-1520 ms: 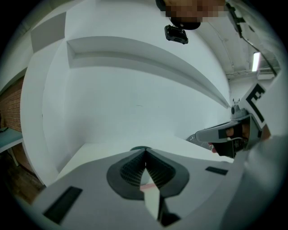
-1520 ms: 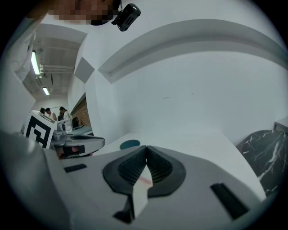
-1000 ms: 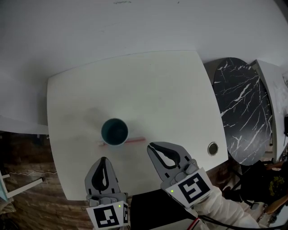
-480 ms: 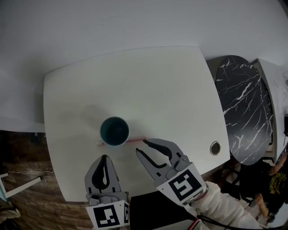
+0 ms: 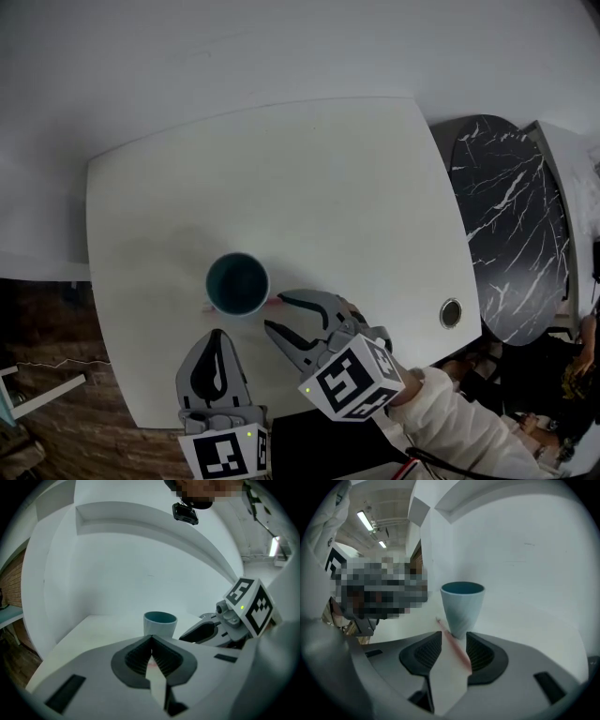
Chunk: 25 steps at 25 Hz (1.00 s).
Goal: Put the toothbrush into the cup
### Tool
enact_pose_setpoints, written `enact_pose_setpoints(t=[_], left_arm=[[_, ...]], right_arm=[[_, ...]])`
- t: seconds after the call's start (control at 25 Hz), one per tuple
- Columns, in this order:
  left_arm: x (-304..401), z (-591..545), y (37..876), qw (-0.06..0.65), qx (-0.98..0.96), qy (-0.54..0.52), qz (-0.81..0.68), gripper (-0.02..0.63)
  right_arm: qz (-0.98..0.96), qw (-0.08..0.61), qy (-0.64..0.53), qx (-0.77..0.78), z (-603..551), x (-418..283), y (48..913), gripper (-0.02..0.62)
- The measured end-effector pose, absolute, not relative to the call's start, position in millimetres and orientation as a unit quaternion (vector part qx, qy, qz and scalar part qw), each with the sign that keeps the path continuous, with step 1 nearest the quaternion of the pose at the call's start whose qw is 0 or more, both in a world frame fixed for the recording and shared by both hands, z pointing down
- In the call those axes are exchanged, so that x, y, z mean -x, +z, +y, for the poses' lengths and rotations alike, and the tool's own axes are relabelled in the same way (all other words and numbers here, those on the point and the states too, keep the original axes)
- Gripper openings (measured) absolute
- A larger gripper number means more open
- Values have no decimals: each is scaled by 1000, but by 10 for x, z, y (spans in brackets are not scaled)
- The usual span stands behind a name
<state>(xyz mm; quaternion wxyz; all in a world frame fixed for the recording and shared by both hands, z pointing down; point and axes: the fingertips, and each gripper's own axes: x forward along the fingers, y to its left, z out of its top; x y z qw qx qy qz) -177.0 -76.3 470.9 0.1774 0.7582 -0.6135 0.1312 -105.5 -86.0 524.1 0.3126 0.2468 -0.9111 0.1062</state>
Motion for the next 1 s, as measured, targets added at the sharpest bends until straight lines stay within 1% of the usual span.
enact_pose_setpoints(t=[0.68,1.0], left_arm=[[1839,-853,4841,186,-754,133,-616,9],[1836,-867,4888,191,-755,133,-613,9]], right_arm=[[-907,362,63,-207,-982,1183,5564,147],[-898,397,69,-178,-832,1185,5736,147]])
